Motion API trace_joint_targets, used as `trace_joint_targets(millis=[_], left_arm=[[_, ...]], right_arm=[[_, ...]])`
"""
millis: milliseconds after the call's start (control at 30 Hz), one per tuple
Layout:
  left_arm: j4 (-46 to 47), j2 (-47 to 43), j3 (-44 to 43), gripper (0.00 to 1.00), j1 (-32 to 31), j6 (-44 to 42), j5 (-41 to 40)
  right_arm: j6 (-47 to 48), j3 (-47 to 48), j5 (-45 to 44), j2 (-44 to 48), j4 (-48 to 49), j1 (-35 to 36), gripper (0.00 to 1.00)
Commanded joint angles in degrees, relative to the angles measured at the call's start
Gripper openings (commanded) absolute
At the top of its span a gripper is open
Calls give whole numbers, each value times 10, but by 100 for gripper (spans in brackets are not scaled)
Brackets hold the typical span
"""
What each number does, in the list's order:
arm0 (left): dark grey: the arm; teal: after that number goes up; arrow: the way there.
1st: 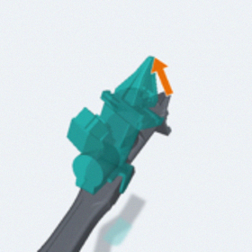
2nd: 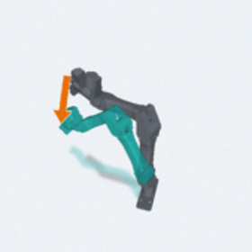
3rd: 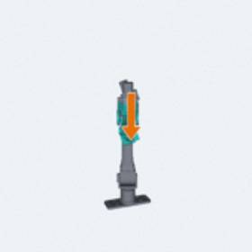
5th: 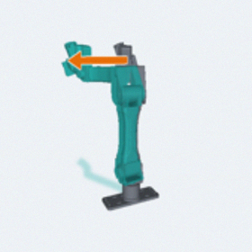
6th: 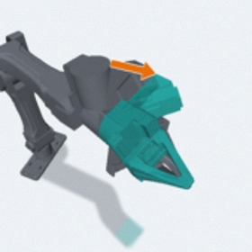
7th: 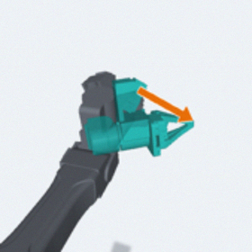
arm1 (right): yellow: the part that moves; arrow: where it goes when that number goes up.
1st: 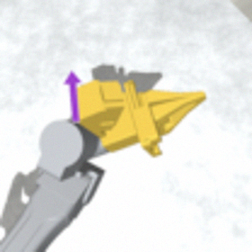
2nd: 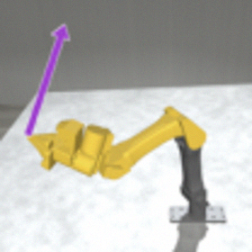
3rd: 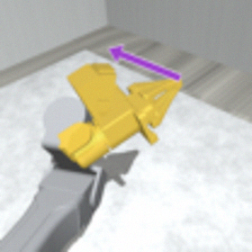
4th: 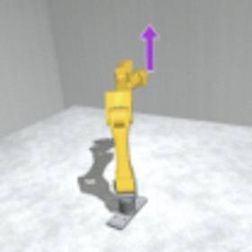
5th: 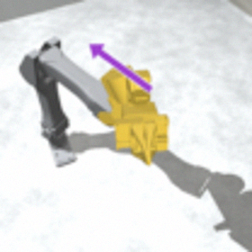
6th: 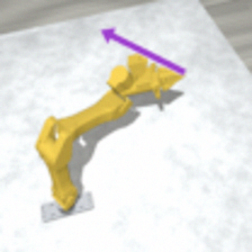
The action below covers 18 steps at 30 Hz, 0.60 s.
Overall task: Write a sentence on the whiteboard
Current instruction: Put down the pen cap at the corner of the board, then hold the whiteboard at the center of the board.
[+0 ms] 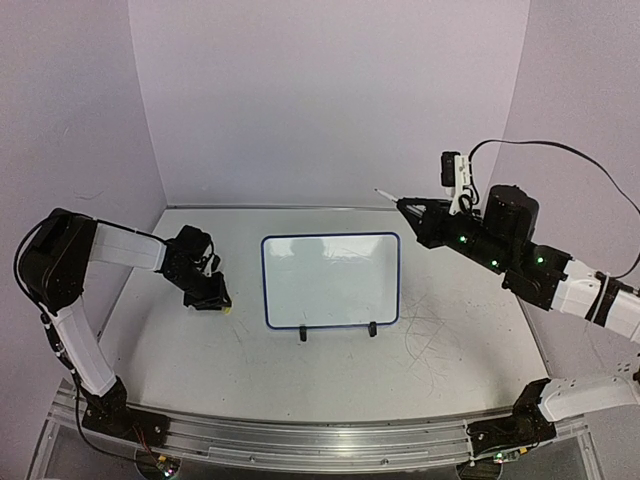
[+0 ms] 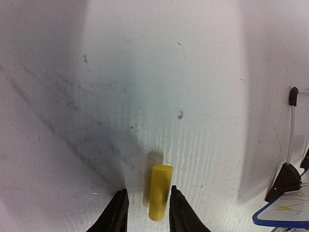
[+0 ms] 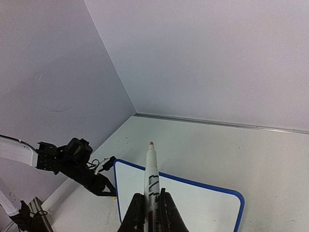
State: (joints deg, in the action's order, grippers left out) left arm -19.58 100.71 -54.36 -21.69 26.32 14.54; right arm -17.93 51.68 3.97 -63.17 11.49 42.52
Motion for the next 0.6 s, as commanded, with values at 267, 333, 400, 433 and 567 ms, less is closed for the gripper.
trace_joint_targets(millis=[267,333,400,433,567], left_arm=[[-69,-137,-44,48,4,-21,-103],[-70,-160,-51,52,4,-21,-107],[-70,-181,-58,58,5,-19,-106],[-69,-190,-62,61,5,-20,-100],[-49,-230,-60,68,5,-19,-79]], right_arm=[[8,22,-44,-7,-37,-1,0],[-3,22,-76,-4,-48,-1,0],[-21,12,-110,8,-53,-1,0],[-26,5,-124,17,-52,-1,0],[-21,-18,-163,44,-45,-1,0]])
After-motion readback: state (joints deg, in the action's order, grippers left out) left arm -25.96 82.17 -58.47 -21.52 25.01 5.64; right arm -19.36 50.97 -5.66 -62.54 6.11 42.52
